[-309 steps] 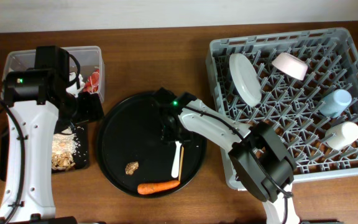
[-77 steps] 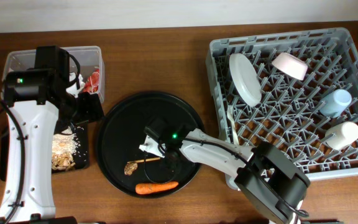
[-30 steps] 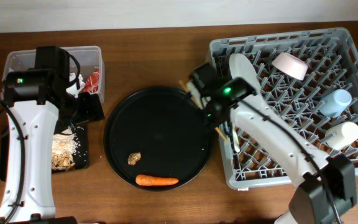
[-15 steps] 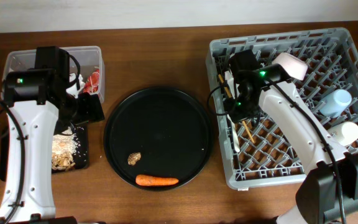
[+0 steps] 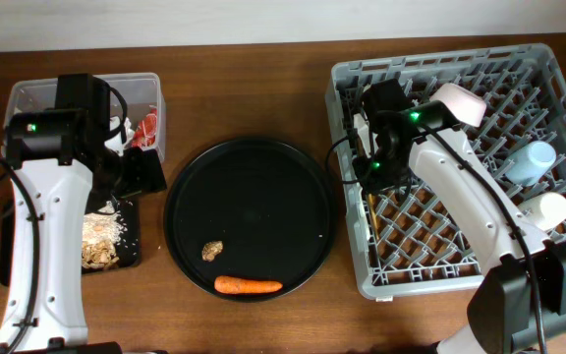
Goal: Sort waste into correct bins and load items into the dishwasher rack
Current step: 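Place the chopstick upright in the rack with the right gripper, then withdraw the right gripper and move the left gripper to the black tray, then grasp the brown food scrap on the round tray with the left gripper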
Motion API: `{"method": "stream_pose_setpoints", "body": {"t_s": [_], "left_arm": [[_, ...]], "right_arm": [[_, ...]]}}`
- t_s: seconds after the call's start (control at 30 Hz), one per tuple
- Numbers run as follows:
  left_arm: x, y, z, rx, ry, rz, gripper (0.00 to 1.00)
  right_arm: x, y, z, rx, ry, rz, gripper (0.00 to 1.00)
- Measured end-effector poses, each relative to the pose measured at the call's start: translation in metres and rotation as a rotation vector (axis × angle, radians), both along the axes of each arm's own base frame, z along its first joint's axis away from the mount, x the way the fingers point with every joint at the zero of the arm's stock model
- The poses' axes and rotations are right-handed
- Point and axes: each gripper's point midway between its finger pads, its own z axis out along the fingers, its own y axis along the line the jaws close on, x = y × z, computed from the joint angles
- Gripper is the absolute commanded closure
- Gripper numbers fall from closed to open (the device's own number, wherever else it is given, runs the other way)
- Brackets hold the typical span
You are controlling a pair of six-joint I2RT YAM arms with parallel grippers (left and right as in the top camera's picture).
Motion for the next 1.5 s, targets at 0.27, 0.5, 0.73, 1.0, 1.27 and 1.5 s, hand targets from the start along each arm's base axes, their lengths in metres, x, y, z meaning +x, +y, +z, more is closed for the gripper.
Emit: {"method": "stream_pose_setpoints", "body": {"t_s": [0.27, 0.5, 0.73, 1.0, 1.27, 1.5], "left_arm": [[-0.002, -0.002, 0.000, -0.005, 0.007, -0.002, 0.05], [-0.012, -0.035, -0.023, -0.045, 0.075, -0.099, 0.04], [-0.046, -0.079, -0.092, -0.061, 0.224, -0.250, 0.01], [-0.048, -0.095, -0.175, -0.112, 0.165, -0.288, 0.01], [-0.026, -0.101, -0.197, -0.126, 0.077, -0.291, 0.11], [-0.035, -0.099, -0.213, -0.120, 0.152, -0.281, 0.40]], "right_arm": [[-0.024, -0.022, 0.039, 0.034, -0.028, -0.093, 0.01], [-0.047, -0.080, 0.072, 0.080, -0.054, -0.297, 0.01], [-0.051, -0.100, 0.068, 0.090, -0.025, -0.371, 0.01], [-0.051, -0.098, 0.067, 0.100, -0.021, -0.371, 0.01], [-0.051, -0.098, 0.067, 0.102, -0.022, -0.369, 0.01], [-0.051, -0.098, 0.067, 0.102, -0.022, -0.368, 0.01]]}}
